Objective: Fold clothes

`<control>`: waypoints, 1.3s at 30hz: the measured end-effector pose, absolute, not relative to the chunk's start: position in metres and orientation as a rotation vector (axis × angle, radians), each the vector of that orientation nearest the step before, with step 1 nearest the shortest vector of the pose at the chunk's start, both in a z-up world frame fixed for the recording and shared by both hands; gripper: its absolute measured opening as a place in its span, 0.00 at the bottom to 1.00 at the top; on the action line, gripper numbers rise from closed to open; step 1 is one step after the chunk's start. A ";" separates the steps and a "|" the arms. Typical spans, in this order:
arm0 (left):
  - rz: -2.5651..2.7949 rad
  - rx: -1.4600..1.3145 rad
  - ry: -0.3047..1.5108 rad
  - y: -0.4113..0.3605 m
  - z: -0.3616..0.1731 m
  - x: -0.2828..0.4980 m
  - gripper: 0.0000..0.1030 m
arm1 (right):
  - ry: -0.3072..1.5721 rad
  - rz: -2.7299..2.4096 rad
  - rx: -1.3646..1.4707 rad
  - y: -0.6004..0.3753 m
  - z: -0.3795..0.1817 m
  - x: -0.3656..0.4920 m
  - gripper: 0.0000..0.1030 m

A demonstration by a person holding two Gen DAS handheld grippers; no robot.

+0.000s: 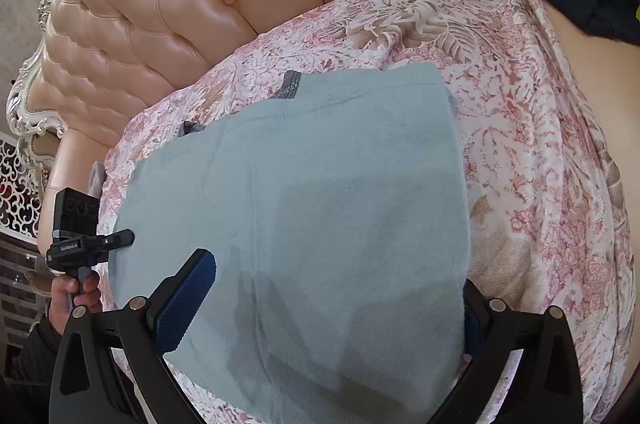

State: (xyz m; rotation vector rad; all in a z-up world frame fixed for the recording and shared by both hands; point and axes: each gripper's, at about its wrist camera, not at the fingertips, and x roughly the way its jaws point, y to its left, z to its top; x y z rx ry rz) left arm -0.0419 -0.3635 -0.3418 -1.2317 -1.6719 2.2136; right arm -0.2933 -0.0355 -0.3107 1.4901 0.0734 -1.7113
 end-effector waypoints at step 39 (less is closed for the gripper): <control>2.146 -1.357 -1.542 -0.399 -0.325 -0.070 0.50 | -0.330 -1.453 1.703 0.015 -0.327 -0.333 0.56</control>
